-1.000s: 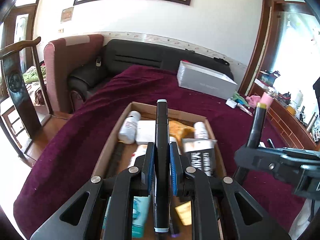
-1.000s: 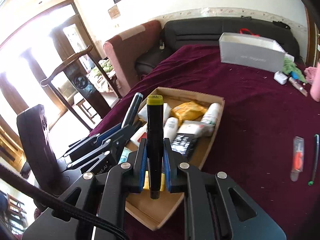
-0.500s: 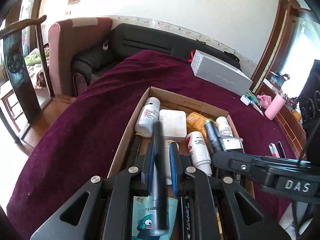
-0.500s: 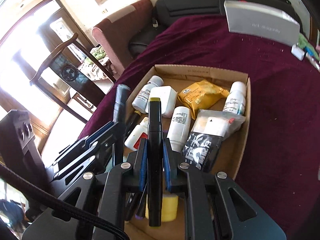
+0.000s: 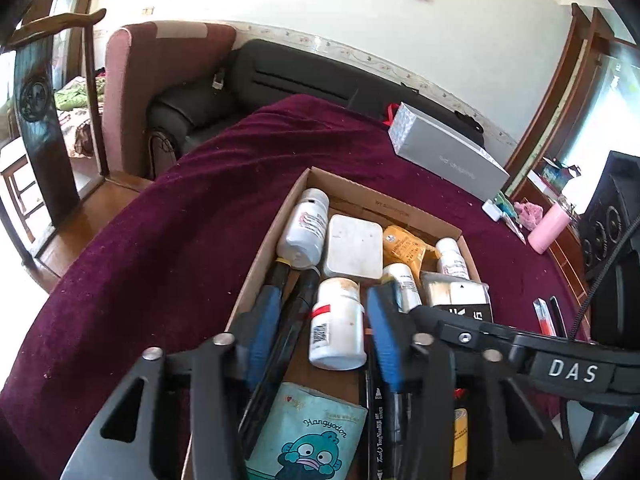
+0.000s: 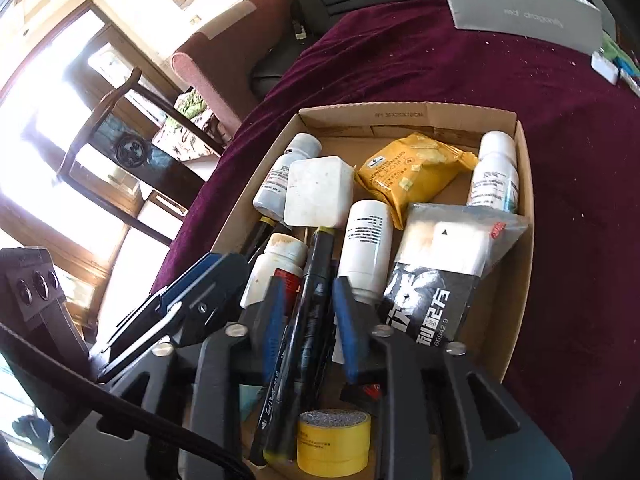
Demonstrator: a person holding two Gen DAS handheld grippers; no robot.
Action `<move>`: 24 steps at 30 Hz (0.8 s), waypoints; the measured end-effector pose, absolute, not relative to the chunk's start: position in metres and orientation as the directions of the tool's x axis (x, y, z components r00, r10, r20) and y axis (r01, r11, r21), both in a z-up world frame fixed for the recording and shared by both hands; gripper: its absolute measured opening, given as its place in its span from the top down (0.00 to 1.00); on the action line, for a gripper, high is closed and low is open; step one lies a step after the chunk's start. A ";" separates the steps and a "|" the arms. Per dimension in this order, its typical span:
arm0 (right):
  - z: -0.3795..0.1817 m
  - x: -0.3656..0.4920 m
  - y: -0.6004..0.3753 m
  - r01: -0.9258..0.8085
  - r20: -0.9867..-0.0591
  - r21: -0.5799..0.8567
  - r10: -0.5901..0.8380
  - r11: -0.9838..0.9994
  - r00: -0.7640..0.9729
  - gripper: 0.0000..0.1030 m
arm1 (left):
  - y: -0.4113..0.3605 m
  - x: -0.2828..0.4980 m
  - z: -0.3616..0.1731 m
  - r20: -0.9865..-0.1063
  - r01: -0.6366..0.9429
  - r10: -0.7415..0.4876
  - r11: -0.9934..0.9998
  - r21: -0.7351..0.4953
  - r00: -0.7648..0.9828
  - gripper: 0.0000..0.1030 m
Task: Organize objects
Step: 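Lower both markers into the box and open both tools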
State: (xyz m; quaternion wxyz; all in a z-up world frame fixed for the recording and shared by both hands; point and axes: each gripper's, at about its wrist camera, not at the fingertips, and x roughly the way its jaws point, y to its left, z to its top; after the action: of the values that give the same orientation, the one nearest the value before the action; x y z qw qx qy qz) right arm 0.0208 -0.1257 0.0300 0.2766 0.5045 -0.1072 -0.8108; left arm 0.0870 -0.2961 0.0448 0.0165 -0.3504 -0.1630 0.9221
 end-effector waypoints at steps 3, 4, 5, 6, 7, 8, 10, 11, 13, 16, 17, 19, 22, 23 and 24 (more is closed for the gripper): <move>0.036 0.025 -0.122 0.343 -0.754 0.430 -0.541 -0.835 -0.372 0.66 | -0.296 0.094 0.052 -0.629 0.114 0.097 -0.951 -0.286 -0.771 0.44; 0.039 0.028 -0.120 0.343 -0.750 0.423 -0.536 -0.839 -0.387 0.63 | -0.294 0.098 0.056 -0.618 0.122 0.075 -0.955 -0.271 -0.783 0.43; 0.042 0.031 -0.118 0.342 -0.743 0.421 -0.536 -0.840 -0.401 0.61 | -0.292 0.102 0.060 -0.605 0.128 0.055 -0.959 -0.254 -0.794 0.41; 0.044 0.033 -0.116 0.343 -0.737 0.421 -0.537 -0.840 -0.410 0.58 | -0.289 0.107 0.065 -0.591 0.138 0.025 -0.963 -0.229 -0.806 0.39; 0.047 0.035 -0.114 0.345 -0.729 0.419 -0.538 -0.840 -0.422 0.56 | -0.285 0.114 0.073 -0.569 0.158 -0.022 -0.969 -0.190 -0.822 0.38; 0.050 0.039 -0.112 0.348 -0.722 0.414 -0.536 -0.841 -0.437 0.55 | -0.282 0.118 0.077 -0.552 0.171 -0.053 -0.971 -0.165 -0.832 0.37; 0.056 0.045 -0.107 0.350 -0.706 0.401 -0.529 -0.847 -0.470 0.47 | -0.276 0.131 0.090 -0.504 0.188 -0.094 -0.972 -0.139 -0.858 0.36; 0.060 0.049 -0.103 0.347 -0.697 0.397 -0.525 -0.849 -0.488 0.46 | -0.276 0.137 0.095 -0.487 0.188 -0.091 -0.970 -0.155 -0.869 0.28; 0.066 0.057 -0.096 0.343 -0.681 0.370 -0.503 -0.863 -0.531 0.46 | -0.278 0.146 0.101 -0.464 0.173 -0.058 -0.962 -0.210 -0.884 0.05; 0.072 0.067 -0.090 0.343 -0.670 0.312 -0.461 -0.886 -0.582 0.46 | -0.287 0.155 0.107 -0.460 0.155 0.018 -0.929 -0.336 -0.888 0.01; 0.073 0.070 -0.088 0.342 -0.666 0.295 -0.448 -0.892 -0.596 0.46 | -0.289 0.156 0.107 -0.464 0.148 0.046 -0.916 -0.373 -0.884 0.01; 0.075 0.077 -0.084 0.339 -0.659 0.266 -0.427 -0.902 -0.619 0.46 | -0.294 0.160 0.106 -0.469 0.165 0.059 -0.892 -0.421 -0.881 0.01; 0.077 0.085 -0.080 0.343 -0.650 0.231 -0.407 -0.910 -0.642 0.45 | -0.292 0.166 0.106 -0.487 0.228 -0.011 -0.893 -0.388 -0.873 0.01; 0.078 0.088 -0.078 0.344 -0.647 0.223 -0.403 -0.912 -0.648 0.45 | -0.290 0.168 0.106 -0.492 0.248 -0.042 -0.899 -0.361 -0.870 0.01; 0.079 0.090 -0.077 0.346 -0.643 0.212 -0.397 -0.914 -0.655 0.44 | -0.286 0.170 0.107 -0.494 0.263 -0.070 -0.905 -0.334 -0.867 0.01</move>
State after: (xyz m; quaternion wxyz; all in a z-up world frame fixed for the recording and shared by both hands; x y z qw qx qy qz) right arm 0.0903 -0.0774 0.0788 0.2043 0.3617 -0.0353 -0.9089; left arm 0.1695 -0.2859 0.1067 -0.0881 -0.2429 -0.1992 0.9453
